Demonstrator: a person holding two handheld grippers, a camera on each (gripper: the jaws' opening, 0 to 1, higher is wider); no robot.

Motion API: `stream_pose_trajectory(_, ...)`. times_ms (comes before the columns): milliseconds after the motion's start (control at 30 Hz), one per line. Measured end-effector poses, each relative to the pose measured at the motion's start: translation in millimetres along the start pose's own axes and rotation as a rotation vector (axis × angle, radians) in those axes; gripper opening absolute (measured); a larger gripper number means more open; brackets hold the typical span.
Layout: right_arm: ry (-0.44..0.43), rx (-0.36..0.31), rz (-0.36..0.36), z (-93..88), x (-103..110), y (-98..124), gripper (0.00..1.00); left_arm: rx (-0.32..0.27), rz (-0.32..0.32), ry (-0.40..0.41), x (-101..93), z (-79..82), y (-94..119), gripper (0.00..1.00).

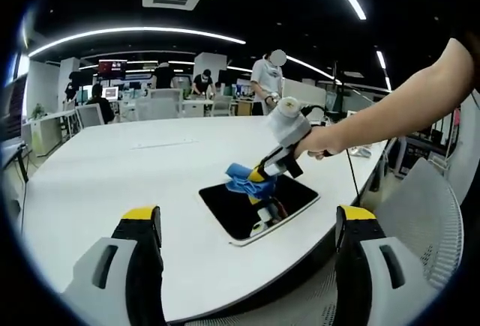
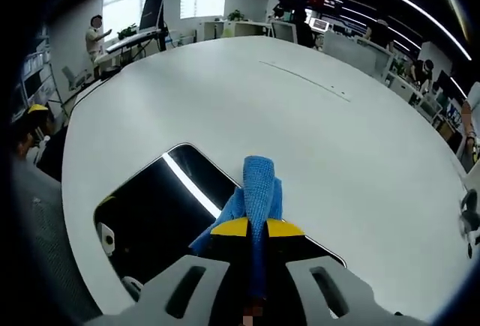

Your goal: Wipe the mirror surface with the cleaning cloth until all visible marks leave the cleaned area.

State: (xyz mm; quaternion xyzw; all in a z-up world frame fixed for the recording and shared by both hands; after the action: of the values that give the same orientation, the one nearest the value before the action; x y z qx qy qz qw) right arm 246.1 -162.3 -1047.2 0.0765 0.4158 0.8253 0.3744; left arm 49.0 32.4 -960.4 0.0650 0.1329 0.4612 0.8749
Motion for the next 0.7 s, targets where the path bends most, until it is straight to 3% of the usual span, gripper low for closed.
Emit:
stream_pose_trajectory(367, -0.011, 0.009, -0.02, -15.1, -12.5, 11.3, 0.01, 0.0, 0.0, 0.003, 0.8, 0.0, 0.0, 0.93)
stream_pose_trajectory(700, -0.016, -0.01, -0.023, -16.2, -10.5, 12.6, 0.01, 0.002, -0.001, 0.007, 2.5, -1.2, 0.3, 0.9)
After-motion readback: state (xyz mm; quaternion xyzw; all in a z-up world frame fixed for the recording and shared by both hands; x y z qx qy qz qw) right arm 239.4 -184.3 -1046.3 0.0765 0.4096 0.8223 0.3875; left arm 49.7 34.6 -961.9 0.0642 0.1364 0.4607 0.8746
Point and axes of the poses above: the point that each gripper's makers call its tool centre point, and the gripper's own axes: y roughly backward along the fingers, x roughly to its left, z roughly out of its top, the point moved 5 cm from there along y, roughly backward along the fingers, and after that the axes turned 5 degrees about y, right-handed, at the moved point
